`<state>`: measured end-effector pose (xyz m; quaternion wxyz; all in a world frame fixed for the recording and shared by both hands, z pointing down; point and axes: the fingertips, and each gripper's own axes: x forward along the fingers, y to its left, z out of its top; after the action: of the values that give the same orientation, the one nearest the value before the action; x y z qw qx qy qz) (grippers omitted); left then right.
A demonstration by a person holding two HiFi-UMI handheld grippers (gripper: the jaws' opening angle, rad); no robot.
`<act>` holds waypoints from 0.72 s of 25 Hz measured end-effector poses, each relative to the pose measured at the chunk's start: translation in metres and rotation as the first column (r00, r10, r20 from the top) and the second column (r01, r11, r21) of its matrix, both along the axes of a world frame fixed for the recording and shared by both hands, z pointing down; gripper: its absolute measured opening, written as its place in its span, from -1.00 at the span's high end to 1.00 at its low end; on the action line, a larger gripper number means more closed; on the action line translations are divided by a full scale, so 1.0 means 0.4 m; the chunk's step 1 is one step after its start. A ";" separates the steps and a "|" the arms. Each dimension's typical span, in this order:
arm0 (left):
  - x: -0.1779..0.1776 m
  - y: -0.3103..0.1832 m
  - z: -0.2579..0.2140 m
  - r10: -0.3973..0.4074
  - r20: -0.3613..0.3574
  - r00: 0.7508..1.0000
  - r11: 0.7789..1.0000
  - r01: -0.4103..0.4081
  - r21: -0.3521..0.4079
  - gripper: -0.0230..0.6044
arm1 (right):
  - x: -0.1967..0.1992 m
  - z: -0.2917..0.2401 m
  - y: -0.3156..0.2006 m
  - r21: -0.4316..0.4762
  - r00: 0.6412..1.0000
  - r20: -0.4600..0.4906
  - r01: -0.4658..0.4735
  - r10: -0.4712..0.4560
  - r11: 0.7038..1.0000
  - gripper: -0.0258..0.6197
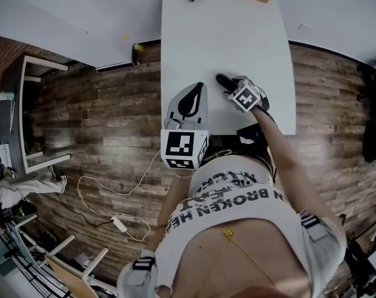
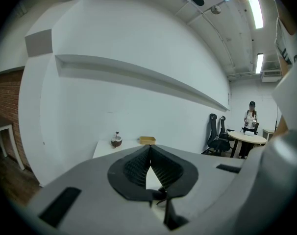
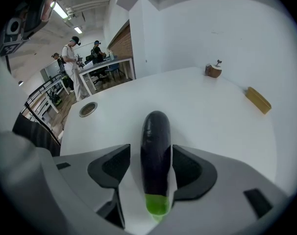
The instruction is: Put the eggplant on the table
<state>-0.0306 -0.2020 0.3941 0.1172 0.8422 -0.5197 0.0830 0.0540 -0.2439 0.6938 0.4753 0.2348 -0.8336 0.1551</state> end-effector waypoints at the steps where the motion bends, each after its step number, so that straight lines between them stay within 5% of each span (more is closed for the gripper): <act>1: 0.002 0.000 0.000 0.001 0.000 1.000 1.000 -0.001 0.000 0.93 | 0.006 0.002 -0.001 0.001 1.000 -0.002 -0.008 0.008 1.000 0.17; 18: 0.016 -0.001 0.006 0.022 -0.001 1.000 1.000 -0.022 -0.002 0.93 | 0.012 -0.026 -0.003 0.027 0.999 0.038 -0.007 0.006 1.000 0.12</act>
<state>-0.0243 -0.2022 0.3964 0.1175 0.8477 -0.5104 0.0843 0.0589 -0.2450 0.6833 0.4556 0.2409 -0.8438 0.1497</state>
